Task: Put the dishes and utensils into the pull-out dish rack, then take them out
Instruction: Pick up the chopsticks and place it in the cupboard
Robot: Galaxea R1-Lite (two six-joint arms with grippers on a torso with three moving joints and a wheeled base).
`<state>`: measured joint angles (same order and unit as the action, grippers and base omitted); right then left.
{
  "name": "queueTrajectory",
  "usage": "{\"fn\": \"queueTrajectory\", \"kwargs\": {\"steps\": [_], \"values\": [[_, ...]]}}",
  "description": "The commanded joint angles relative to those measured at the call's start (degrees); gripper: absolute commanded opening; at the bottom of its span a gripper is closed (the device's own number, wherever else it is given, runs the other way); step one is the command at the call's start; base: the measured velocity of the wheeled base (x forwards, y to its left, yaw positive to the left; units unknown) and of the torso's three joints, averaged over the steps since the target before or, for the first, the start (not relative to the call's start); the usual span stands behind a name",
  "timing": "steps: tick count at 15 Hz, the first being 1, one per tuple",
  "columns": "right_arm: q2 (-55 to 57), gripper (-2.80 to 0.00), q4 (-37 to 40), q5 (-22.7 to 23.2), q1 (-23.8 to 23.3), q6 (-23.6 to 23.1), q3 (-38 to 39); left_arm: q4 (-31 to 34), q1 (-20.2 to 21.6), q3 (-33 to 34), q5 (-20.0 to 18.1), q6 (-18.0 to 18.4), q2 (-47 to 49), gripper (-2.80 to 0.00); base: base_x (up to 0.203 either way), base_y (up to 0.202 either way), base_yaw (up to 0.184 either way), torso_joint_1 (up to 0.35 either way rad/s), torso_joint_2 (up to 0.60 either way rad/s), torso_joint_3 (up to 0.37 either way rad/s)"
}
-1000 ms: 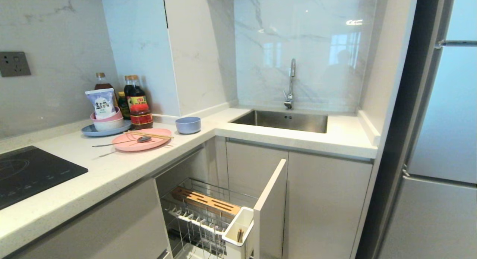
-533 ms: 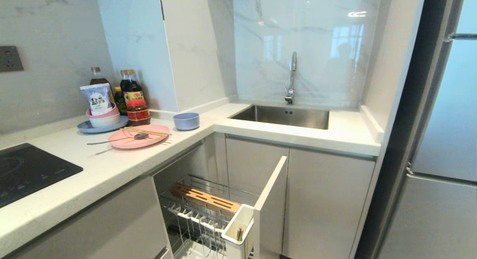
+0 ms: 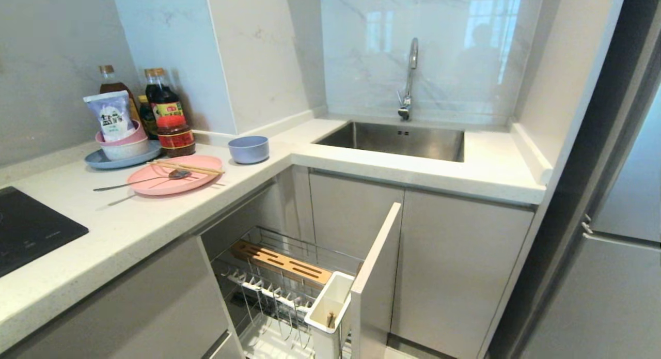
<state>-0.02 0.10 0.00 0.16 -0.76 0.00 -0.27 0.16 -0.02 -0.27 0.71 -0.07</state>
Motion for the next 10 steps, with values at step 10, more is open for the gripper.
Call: {"fn": "queueTrajectory", "kwargs": {"steps": [10], "values": [[0.02,-2.80,-0.01,0.00,0.02,-0.03,0.00,0.01,0.02,0.02,0.01,0.08,-0.01,-2.80,0.000,0.000,0.000,0.004,0.00,-0.199]]}}
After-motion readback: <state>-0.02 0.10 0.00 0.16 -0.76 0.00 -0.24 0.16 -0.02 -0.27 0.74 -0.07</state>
